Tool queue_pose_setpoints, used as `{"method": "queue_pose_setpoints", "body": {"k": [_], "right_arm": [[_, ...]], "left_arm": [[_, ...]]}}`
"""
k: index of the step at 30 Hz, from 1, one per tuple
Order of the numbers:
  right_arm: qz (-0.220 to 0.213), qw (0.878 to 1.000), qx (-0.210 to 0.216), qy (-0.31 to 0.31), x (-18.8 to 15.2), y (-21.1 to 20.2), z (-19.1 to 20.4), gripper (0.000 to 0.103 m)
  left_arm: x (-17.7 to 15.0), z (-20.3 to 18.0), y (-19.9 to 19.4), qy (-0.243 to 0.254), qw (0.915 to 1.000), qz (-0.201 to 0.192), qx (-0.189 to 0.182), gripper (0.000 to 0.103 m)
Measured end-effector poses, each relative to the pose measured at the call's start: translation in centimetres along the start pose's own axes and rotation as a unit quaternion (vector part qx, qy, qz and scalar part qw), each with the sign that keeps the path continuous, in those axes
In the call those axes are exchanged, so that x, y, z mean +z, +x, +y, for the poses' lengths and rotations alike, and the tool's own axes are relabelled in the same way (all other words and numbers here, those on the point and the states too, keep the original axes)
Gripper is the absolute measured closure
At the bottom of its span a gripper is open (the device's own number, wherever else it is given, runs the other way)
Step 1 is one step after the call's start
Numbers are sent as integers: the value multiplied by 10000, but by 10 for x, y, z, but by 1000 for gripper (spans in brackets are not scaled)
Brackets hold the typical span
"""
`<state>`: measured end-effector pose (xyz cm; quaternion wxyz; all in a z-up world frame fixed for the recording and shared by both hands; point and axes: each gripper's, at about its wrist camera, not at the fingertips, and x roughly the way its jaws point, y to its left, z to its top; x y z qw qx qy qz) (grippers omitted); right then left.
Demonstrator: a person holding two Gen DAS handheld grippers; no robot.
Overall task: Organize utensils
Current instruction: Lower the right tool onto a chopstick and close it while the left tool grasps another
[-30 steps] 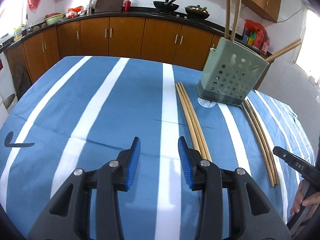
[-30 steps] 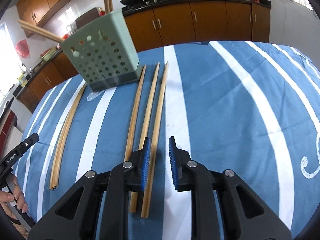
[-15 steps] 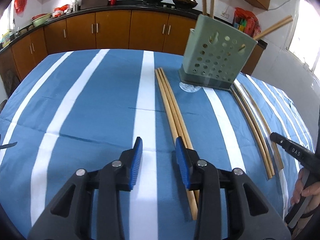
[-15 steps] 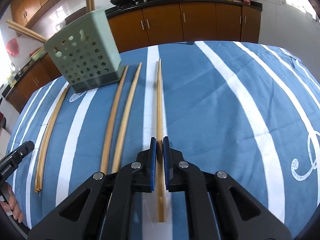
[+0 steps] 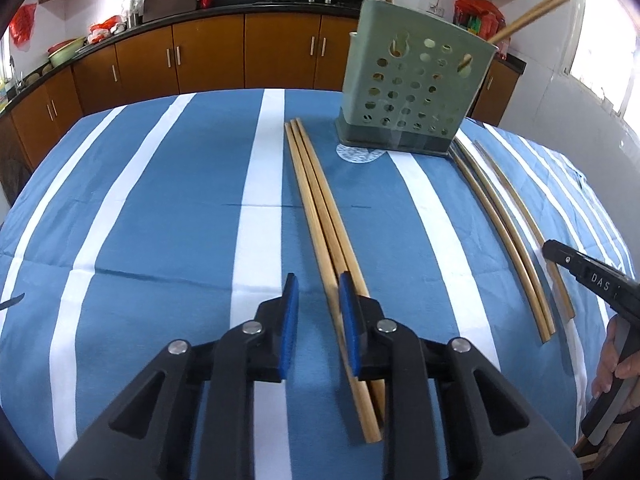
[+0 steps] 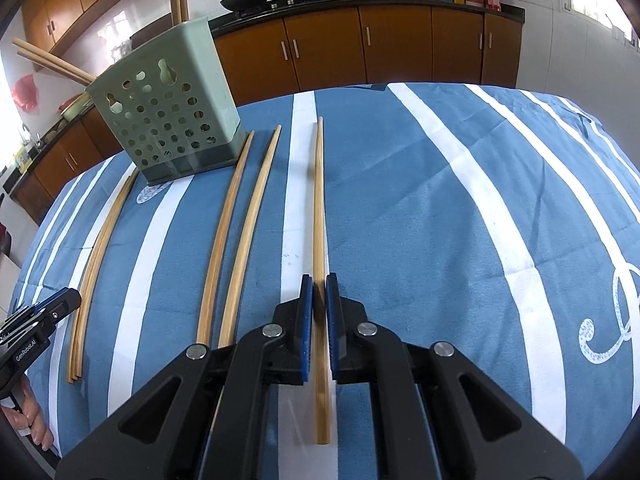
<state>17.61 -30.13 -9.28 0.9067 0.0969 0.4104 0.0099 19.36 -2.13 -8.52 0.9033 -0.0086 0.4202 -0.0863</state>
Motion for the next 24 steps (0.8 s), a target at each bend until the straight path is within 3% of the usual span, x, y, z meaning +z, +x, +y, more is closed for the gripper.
{"method": "queue_pose_setpoints", "body": {"k": [5,16,24], "right_arm": [[25,10000,27,-86,0,0,4,95],[5,9998,-67,-177,4,3,2,95],[-3,9998,-171,-126,7,4,-3,95]], "left_arm": [[0,-1,4,-10,9999,89,133,93],[19,57,10,-424,9964,73,730,95],[21,76,9,-545,9963,38,662,91]]}}
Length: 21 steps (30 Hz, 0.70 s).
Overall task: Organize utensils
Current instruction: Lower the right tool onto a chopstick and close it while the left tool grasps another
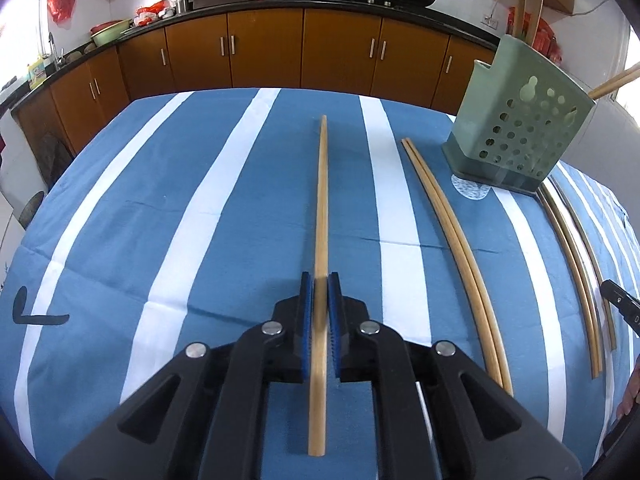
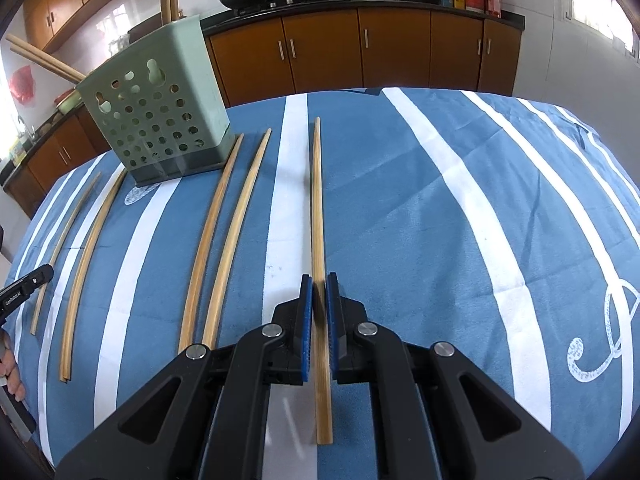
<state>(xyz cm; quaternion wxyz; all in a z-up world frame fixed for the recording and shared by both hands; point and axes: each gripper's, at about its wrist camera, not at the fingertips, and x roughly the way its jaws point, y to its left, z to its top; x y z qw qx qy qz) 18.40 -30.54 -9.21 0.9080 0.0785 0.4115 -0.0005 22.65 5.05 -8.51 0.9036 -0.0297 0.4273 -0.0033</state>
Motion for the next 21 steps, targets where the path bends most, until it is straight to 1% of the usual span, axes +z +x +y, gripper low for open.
{"method": "queue_pose_setpoints", "body": {"k": [3,8,21], "right_arm": [[5,10000,1,2,0,0,0,95],[9,10000,15,14,0,0,-1,95],[12,10000,-12,-11,0,-1,0,95]], "left_arm": [[0,-3,-1,30,10000,1,-46,88],[-1,-4,-1,36,10000,4,-41,88],[-1,2,0,-92,9998,-1,-188,88]]}}
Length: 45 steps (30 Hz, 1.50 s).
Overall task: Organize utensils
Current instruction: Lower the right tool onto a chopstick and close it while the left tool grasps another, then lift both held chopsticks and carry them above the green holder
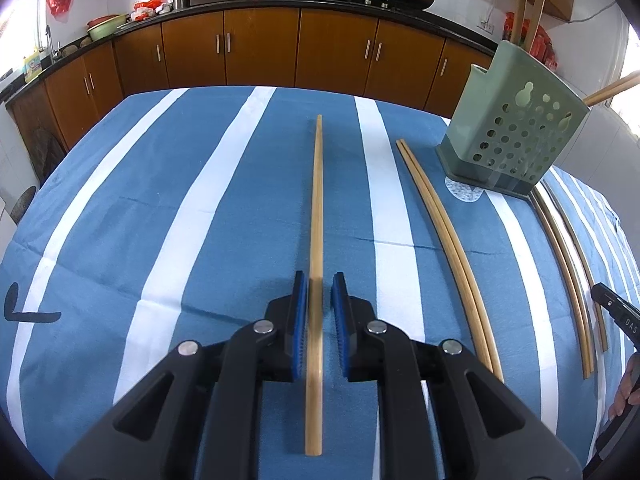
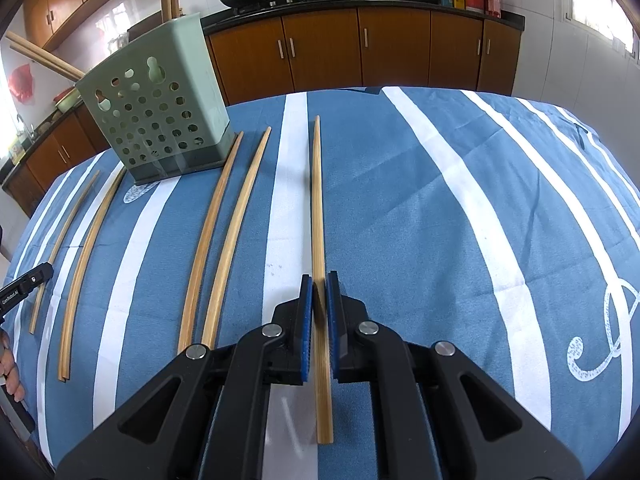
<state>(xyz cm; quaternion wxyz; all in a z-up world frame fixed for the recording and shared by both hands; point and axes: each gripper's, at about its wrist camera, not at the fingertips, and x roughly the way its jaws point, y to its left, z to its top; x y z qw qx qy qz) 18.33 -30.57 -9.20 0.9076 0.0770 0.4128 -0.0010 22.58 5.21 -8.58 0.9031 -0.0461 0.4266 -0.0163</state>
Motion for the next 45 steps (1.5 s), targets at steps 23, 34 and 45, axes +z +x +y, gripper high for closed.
{"method": "queue_pose_setpoints", "body": {"k": [23,34,45], "right_arm": [[-6,10000,-9,2,-1,-1,1,95],[2,10000,54,-27,-4,-4,0,95],[-122,9998,147,-21,-5,-12,-2,95]], "left_arm": [[0,0,0,19,10000,5,20,88],[-10,-7,-7,316,9994,34,148,88],[-10,-3,-13,287,9995,-6,129,95]]}}
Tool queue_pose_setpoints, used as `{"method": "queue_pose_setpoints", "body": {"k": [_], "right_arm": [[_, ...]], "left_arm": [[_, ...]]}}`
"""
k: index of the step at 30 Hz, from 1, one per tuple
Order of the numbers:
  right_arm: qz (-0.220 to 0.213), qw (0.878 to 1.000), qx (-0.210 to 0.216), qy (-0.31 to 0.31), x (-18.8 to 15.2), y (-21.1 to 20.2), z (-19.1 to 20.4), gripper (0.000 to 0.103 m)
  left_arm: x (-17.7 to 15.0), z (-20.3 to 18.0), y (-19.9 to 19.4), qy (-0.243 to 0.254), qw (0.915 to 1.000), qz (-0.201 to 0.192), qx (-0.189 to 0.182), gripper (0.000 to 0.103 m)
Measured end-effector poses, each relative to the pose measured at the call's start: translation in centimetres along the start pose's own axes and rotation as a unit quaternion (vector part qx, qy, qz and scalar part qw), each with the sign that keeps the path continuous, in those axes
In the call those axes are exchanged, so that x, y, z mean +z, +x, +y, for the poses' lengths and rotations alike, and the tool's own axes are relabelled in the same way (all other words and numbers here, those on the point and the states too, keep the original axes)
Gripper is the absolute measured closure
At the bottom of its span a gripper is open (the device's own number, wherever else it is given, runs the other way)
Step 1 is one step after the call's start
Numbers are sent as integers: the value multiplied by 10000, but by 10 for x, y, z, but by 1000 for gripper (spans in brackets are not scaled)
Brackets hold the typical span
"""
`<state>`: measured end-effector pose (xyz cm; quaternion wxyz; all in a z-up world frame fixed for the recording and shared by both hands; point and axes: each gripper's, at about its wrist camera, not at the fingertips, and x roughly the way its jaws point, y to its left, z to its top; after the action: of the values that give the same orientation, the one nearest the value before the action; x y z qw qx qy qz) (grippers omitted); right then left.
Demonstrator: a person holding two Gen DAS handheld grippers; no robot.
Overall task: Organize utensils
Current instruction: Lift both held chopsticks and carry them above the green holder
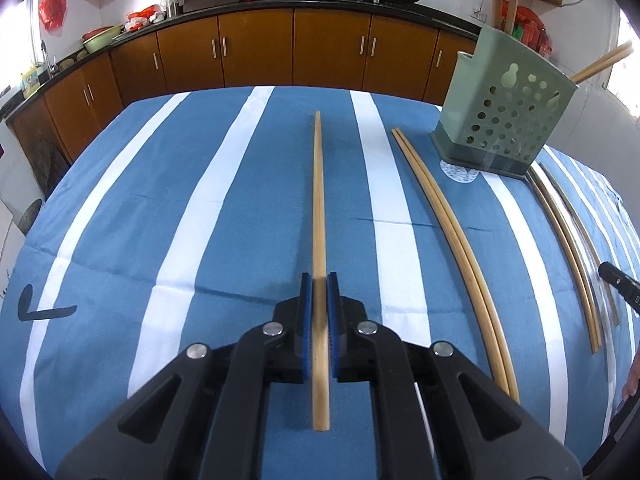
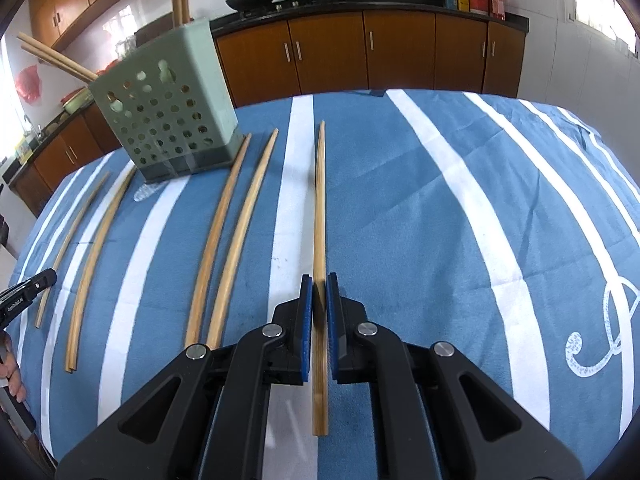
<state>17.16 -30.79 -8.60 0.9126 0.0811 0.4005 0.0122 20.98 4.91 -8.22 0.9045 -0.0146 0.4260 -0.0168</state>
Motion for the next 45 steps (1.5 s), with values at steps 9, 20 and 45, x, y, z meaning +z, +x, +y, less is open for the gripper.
{"method": "queue_pose_setpoints", "body": {"k": [9,20,45], "right_arm": [[-490,9987,84,57,14,-27,-1,95],[-1365,9904,185,89,38,-67,-1,96],[-2823,9534,1036,-237,99,-172,31,96]], "left_arm": [[8,0,-29,-10,9991,-411,-66,95],[43,-2,-97,-182,9877,-1537,-215,95],[99,-49,-194,384,9547,-2680,-1239,95]]}}
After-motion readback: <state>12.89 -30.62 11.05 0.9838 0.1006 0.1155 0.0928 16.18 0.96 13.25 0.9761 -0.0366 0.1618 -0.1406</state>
